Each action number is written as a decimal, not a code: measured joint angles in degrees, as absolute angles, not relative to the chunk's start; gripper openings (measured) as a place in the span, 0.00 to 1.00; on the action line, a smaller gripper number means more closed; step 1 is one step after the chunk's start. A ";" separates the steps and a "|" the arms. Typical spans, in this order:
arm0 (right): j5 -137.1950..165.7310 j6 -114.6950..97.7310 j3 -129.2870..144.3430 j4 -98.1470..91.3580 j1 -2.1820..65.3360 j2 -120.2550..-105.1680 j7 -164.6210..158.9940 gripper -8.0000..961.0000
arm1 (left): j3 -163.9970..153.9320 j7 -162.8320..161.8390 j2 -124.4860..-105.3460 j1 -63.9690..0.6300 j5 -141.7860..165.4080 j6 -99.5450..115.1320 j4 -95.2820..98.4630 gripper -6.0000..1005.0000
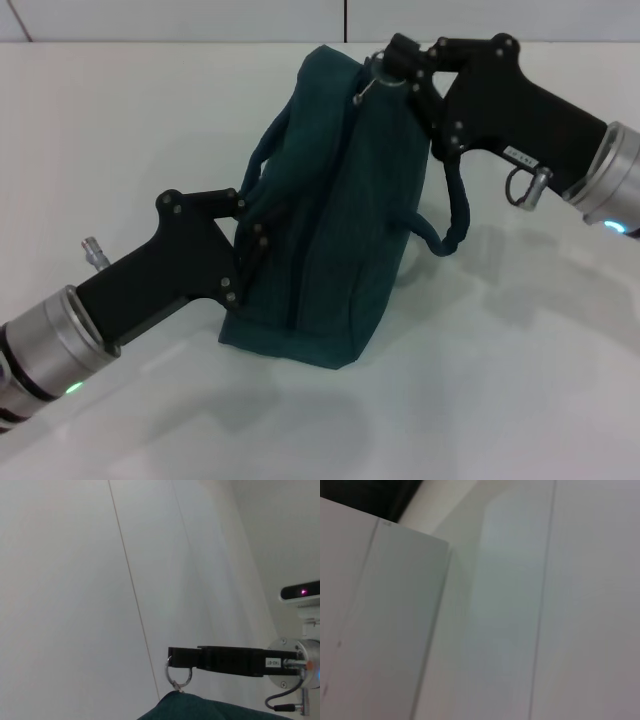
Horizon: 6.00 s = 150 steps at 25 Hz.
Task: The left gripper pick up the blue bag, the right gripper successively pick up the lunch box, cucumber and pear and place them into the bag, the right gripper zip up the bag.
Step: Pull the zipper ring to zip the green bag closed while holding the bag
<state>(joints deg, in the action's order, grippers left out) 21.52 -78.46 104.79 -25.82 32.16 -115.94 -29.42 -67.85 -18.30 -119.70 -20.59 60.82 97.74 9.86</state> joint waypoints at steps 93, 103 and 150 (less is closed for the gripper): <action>21.45 -74.20 100.66 -22.14 30.98 -116.01 -29.53 0.03 | -67.15 -96.43 -115.26 -34.89 87.83 73.42 39.28 0.32; 21.44 -74.84 100.67 -22.15 30.75 -116.07 -30.24 0.03 | -66.31 -90.96 -116.26 -33.45 88.82 75.65 40.32 0.16; 30.41 -68.86 92.83 -17.58 28.35 -114.24 -33.49 0.55 | -63.09 -78.82 -117.39 -31.29 88.55 79.81 39.45 0.06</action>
